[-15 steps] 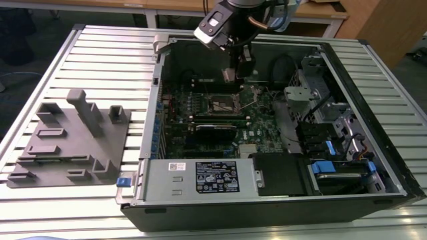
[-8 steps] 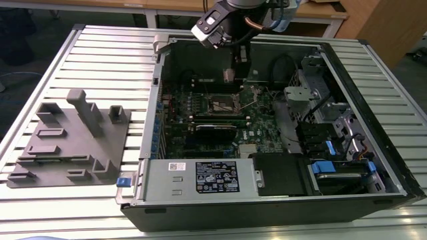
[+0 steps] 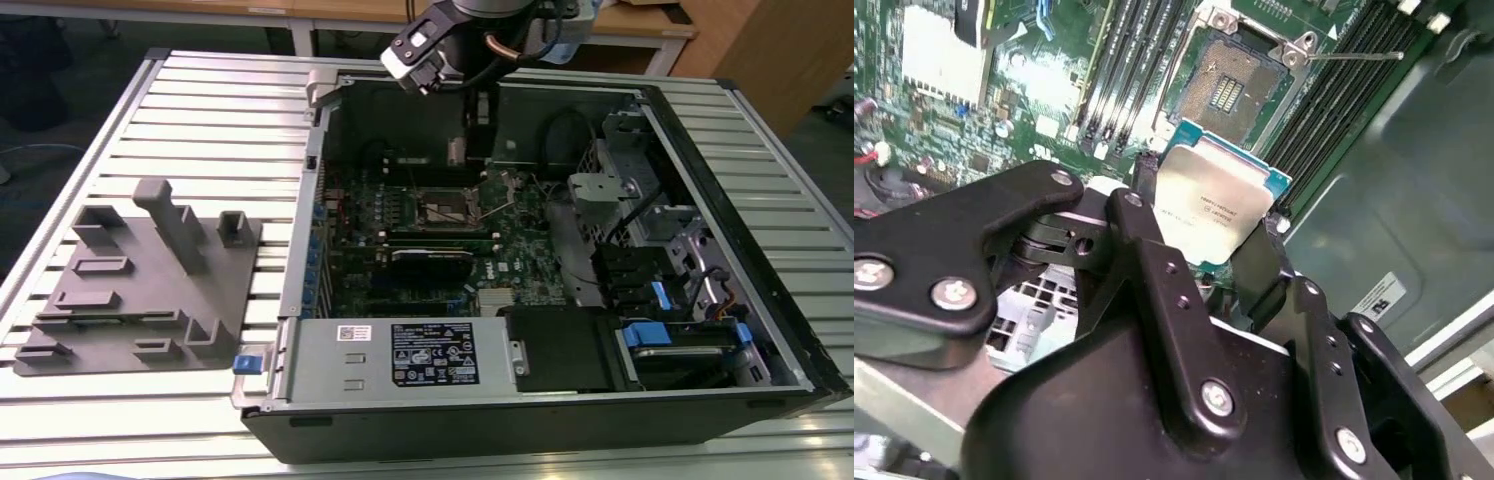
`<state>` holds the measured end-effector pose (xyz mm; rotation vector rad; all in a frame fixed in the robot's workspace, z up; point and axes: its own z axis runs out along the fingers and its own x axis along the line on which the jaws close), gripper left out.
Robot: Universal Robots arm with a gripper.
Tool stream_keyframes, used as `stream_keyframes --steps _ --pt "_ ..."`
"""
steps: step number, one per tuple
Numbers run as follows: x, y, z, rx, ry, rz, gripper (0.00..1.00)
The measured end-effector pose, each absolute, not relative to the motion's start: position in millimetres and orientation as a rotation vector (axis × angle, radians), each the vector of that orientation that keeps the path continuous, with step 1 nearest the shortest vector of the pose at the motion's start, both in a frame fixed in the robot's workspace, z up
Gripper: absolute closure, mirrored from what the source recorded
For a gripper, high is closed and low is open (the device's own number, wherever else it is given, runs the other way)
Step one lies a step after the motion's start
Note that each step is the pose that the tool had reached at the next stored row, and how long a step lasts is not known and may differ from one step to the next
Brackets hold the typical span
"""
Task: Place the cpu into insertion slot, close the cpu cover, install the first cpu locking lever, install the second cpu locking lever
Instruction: 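Place the cpu into insertion slot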
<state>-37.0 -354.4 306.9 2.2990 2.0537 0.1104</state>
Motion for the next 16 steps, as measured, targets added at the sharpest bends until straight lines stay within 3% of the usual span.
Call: stream_keyframes --steps 16 --pt "-37.3 -354.6 296.7 2.219 2.143 0.114 0.46"
